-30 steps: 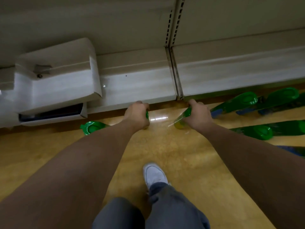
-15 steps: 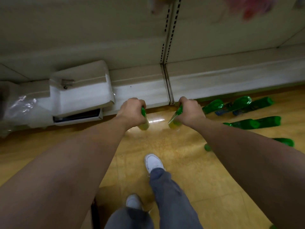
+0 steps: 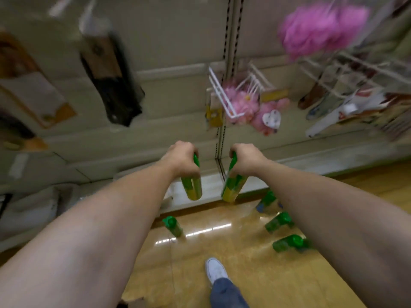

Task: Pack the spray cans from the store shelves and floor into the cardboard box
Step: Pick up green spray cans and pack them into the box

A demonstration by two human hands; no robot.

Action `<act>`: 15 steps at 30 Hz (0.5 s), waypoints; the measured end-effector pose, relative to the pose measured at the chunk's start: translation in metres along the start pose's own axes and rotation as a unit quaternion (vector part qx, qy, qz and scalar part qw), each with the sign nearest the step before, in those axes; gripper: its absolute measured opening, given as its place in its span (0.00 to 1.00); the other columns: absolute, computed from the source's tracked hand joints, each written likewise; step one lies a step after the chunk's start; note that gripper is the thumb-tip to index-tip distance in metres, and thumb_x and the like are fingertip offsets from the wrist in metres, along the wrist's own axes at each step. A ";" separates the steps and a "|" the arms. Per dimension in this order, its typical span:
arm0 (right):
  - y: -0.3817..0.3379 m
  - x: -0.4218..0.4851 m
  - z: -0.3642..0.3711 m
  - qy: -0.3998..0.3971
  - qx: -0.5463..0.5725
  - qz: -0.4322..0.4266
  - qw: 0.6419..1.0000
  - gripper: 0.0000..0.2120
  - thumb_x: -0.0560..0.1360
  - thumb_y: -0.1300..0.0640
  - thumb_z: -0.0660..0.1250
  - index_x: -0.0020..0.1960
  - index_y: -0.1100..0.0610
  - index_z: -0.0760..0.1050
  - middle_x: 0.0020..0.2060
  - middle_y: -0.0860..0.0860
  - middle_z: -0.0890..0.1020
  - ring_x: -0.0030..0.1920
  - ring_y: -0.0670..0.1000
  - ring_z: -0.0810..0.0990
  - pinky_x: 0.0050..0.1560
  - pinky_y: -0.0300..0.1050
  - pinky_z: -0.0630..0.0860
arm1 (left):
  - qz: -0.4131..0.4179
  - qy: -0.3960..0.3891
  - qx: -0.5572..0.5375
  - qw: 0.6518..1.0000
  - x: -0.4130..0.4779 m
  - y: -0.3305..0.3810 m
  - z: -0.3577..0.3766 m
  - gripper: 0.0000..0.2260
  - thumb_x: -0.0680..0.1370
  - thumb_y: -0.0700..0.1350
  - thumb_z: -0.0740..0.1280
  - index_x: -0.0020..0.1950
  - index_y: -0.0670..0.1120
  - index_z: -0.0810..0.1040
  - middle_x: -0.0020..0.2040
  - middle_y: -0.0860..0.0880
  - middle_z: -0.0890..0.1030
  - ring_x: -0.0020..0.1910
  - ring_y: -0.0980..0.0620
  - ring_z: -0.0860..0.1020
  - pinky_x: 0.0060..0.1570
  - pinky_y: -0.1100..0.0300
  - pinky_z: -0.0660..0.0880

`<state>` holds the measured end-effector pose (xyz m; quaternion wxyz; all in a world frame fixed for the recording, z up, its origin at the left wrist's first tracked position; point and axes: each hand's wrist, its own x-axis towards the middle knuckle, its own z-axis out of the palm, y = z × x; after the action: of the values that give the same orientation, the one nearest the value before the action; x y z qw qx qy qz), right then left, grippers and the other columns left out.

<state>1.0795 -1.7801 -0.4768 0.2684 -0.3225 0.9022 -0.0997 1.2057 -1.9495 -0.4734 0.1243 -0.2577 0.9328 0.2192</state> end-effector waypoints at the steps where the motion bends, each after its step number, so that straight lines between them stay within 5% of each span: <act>1: -0.010 -0.013 -0.017 0.007 0.001 -0.006 1.000 0.26 0.65 0.55 0.82 0.58 0.54 0.75 0.53 0.54 0.78 0.51 0.56 0.79 0.50 0.52 0.83 | 0.006 0.003 0.006 1.000 -0.011 0.008 -0.020 0.21 0.64 0.51 0.82 0.53 0.50 0.81 0.48 0.49 0.79 0.47 0.49 0.79 0.44 0.54 0.82; 5: -0.050 -0.070 -0.082 0.029 0.001 -0.031 0.999 0.26 0.63 0.55 0.84 0.56 0.55 0.77 0.51 0.53 0.78 0.49 0.55 0.80 0.43 0.50 0.84 | 0.030 0.030 0.041 0.998 -0.061 0.041 -0.092 0.20 0.60 0.54 0.83 0.47 0.52 0.82 0.45 0.51 0.79 0.44 0.51 0.79 0.37 0.59 0.78; 10: -0.103 -0.128 -0.164 0.026 -0.015 -0.055 0.998 0.25 0.60 0.56 0.85 0.52 0.54 0.78 0.50 0.54 0.80 0.47 0.56 0.81 0.35 0.56 0.85 | 0.027 0.049 -0.003 0.998 -0.116 0.071 -0.184 0.19 0.61 0.50 0.84 0.44 0.48 0.81 0.45 0.47 0.81 0.43 0.48 0.82 0.30 0.52 0.83; 15: -0.148 -0.167 -0.229 0.023 -0.021 -0.095 0.995 0.23 0.62 0.58 0.84 0.52 0.58 0.78 0.49 0.57 0.80 0.46 0.59 0.82 0.28 0.51 0.82 | 0.031 0.086 -0.011 0.996 -0.164 0.093 -0.263 0.21 0.64 0.50 0.84 0.50 0.47 0.80 0.50 0.46 0.80 0.47 0.48 0.82 0.35 0.51 0.85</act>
<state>1.1406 -1.7869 -0.1626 0.2299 -0.4096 0.8756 -0.1129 1.2616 -1.9322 -0.1548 0.0341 -0.2478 0.9452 0.2100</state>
